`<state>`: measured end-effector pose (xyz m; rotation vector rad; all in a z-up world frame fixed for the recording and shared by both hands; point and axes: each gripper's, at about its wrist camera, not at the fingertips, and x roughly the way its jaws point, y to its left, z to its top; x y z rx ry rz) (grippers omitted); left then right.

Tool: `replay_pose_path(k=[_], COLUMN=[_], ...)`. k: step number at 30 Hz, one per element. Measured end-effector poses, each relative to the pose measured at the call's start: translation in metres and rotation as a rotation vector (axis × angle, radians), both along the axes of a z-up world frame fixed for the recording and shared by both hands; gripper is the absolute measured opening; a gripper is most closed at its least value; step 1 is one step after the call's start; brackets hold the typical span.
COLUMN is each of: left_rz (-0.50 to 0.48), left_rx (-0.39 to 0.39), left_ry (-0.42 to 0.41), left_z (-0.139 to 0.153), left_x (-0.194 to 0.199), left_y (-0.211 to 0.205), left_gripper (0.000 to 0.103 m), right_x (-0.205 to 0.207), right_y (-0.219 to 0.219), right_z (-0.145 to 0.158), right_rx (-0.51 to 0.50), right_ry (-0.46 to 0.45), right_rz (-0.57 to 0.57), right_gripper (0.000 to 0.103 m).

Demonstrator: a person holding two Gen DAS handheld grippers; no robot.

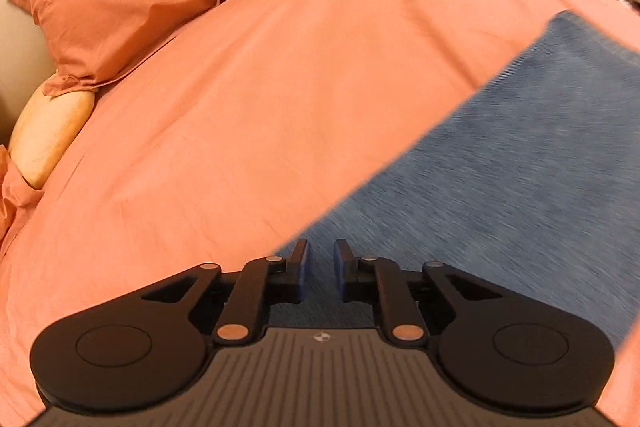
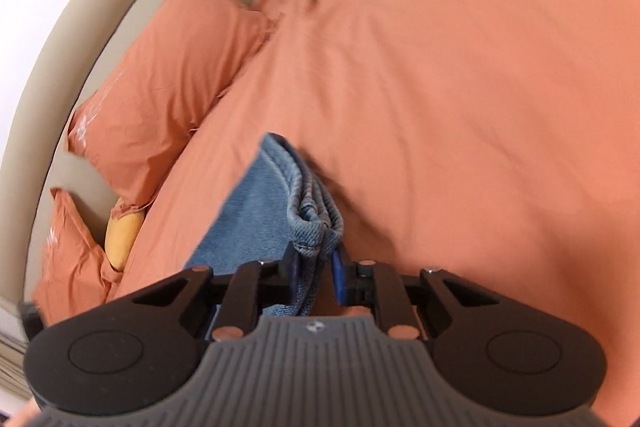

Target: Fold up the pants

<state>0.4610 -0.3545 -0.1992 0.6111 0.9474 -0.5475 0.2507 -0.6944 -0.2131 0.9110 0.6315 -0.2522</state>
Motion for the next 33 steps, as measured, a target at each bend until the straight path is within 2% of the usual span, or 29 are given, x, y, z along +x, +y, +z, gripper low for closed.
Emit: replay_pose_path(k=[5,9,13,16,20,23,26,29,33], left_rz=[0.016,-0.007,-0.123,-0.191,-0.190,-0.148,-0.131,-0.112,-0.118], left_rx=[0.024,-0.005,-0.054,-0.080,-0.124,-0.189,-0.187,-0.204,-0.203], left_ry=[0.025,0.028,0.090,0.149,0.203,0.300,0.287,0.325,0.253], left_z=[-0.015,-0.002,0.009,0.005,-0.004,-0.007,-0.008,0.001,0.032], left_x=[0.014,0.000,-0.047,-0.088,-0.125,-0.134,-0.150,-0.153,-0.158], left_y=[-0.010,-0.005,0.006,0.016,0.030,0.040,0.044,0.054,0.086], left_gripper=[0.013,0.011,0.012,0.012,0.002,0.003,0.003,0.009,0.014], right_x=[0.009,0.013,0.015,0.016,0.017,0.018,0.018,0.017,0.019], right_y=[0.009,0.017,0.025,0.033,0.044,0.057,0.069,0.082,0.113], right_z=[0.030,0.048,0.063,0.074,0.088,0.097,0.108,0.123,0.156], right_rx=[-0.063,-0.105,-0.144,-0.179,-0.199,-0.232,-0.265,-0.276,-0.323], right_ry=[-0.024,-0.001,0.003,-0.001,-0.014,-0.016,-0.018,-0.034,-0.077], right_rz=[0.042,0.067,0.098,0.118,0.130,0.144,0.159,0.177,0.248], right_gripper=[0.012,0.012,0.012,0.012,0.012,0.012,0.012,0.012,0.012])
